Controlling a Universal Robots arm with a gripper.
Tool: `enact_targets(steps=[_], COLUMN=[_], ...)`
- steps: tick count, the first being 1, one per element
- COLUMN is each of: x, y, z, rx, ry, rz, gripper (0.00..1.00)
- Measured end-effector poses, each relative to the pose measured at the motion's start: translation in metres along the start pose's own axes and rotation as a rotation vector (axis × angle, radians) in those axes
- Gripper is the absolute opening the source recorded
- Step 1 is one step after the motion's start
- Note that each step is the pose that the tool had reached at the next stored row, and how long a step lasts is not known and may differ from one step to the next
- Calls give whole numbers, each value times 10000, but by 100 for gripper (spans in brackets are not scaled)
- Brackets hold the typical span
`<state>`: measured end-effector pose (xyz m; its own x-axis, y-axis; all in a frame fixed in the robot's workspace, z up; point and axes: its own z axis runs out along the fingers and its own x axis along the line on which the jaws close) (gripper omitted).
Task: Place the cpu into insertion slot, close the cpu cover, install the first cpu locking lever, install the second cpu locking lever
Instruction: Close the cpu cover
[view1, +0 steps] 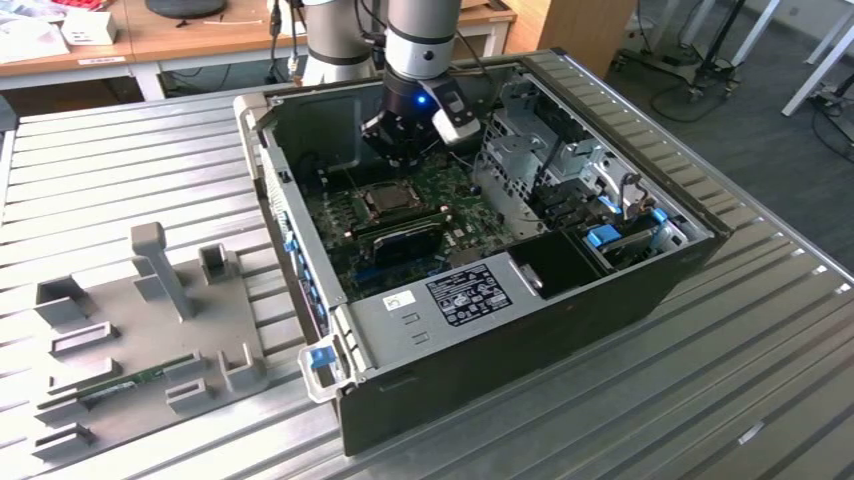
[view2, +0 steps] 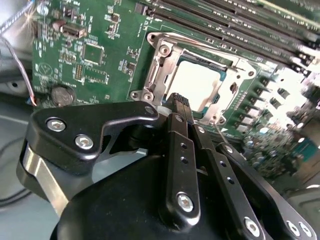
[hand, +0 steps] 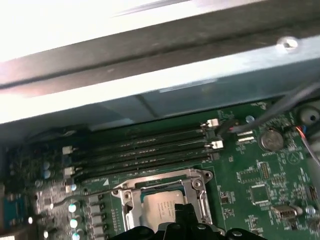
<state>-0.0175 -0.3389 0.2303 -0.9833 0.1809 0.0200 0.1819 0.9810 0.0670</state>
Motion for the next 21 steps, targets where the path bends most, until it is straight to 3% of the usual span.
enact_targets(steps=[5, 8, 10, 12, 17, 21], x=[0, 1, 2, 4, 4, 4], y=[0, 0, 0, -1, -2, -2], z=[1, 2, 4, 7, 18, 30], rx=[17, 16, 6, -7, -26, -36], ry=[56, 52, -5, -114, -265, -300], rz=[-842, -864, -874, -908, -1121, -1268], gripper=[10, 10, 10, 10, 10, 10])
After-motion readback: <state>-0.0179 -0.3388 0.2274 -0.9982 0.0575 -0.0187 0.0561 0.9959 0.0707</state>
